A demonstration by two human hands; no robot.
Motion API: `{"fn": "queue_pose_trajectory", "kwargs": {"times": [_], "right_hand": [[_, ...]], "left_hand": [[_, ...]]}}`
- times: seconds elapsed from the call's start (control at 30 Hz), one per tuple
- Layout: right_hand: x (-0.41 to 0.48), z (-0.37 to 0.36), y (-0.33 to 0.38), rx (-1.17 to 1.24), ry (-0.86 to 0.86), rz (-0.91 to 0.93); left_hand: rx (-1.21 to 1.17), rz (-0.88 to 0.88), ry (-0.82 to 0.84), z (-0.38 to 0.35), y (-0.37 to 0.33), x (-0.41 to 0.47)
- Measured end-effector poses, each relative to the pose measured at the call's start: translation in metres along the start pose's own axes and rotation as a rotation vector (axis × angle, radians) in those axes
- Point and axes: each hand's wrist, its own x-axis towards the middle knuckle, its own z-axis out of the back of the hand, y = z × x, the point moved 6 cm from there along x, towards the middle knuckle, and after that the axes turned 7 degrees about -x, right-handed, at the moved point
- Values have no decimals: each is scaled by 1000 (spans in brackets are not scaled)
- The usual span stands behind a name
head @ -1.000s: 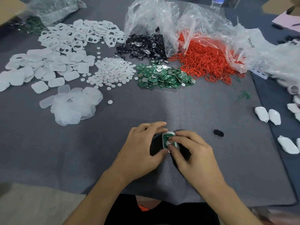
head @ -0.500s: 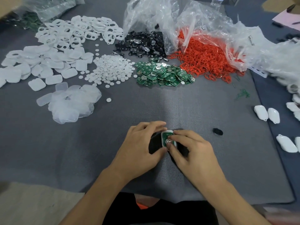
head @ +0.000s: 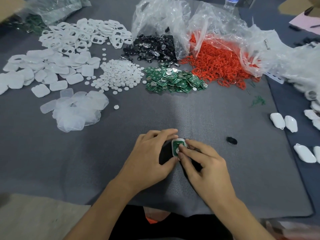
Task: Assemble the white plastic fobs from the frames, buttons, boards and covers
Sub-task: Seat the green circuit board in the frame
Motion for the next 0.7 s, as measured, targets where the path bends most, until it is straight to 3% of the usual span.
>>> {"fn": "queue_pose_trajectory", "kwargs": {"times": [0.4, 0.7], "right_hand": [[-2, 2, -1, 29, -66, 6], [2, -1, 4, -32, 7, 48]], "left_hand": [[-4, -2, -1, 0, 1, 1], [-6, -4, 8, 0, 2, 2]]}}
